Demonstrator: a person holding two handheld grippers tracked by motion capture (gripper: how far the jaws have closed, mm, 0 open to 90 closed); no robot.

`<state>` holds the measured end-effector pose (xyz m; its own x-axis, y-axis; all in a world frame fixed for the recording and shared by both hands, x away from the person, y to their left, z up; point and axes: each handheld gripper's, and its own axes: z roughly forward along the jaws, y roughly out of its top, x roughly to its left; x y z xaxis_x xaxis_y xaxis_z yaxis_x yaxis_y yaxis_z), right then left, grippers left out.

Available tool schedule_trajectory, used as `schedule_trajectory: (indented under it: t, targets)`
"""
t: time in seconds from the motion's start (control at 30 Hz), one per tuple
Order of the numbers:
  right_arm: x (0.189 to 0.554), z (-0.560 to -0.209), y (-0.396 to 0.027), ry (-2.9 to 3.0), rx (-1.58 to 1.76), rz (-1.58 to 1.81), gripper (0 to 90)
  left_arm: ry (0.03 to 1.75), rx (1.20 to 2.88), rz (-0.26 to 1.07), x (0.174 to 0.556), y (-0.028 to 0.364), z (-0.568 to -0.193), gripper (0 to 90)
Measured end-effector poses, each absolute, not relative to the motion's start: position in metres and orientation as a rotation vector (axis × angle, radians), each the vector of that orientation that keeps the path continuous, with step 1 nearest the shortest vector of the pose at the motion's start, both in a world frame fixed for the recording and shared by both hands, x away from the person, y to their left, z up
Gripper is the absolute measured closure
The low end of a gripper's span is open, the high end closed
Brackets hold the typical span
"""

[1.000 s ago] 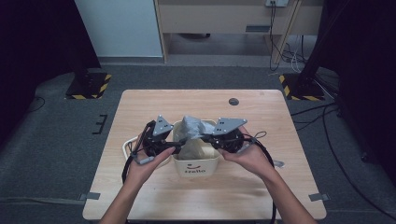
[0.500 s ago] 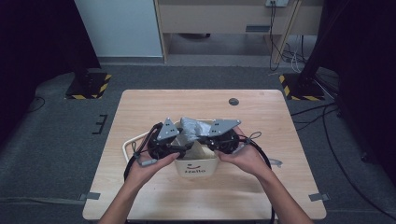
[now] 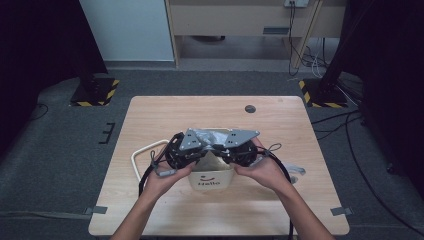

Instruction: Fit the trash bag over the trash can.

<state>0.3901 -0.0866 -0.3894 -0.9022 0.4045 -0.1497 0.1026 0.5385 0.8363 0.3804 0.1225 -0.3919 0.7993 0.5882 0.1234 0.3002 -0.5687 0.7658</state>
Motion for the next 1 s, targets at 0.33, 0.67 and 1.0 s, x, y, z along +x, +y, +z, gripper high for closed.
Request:
schedule_trajectory:
  t: [0.33,0.67,1.0]
  targets:
    - [0.386,-0.385,-0.093,2.432,0.418,1.302,61.4,0.741,2.183,0.409,0.386,0.128,-0.392,87.4]
    - [0.388,-0.394,-0.095,2.417,0.444,1.262,49.4,0.751,2.133,0.414,0.383,0.133,-0.384,87.9]
    - [0.385,-0.396,-0.097,2.398,0.418,1.186,70.5,0.745,2.111,0.391,0.379,0.139,-0.380,88.1]
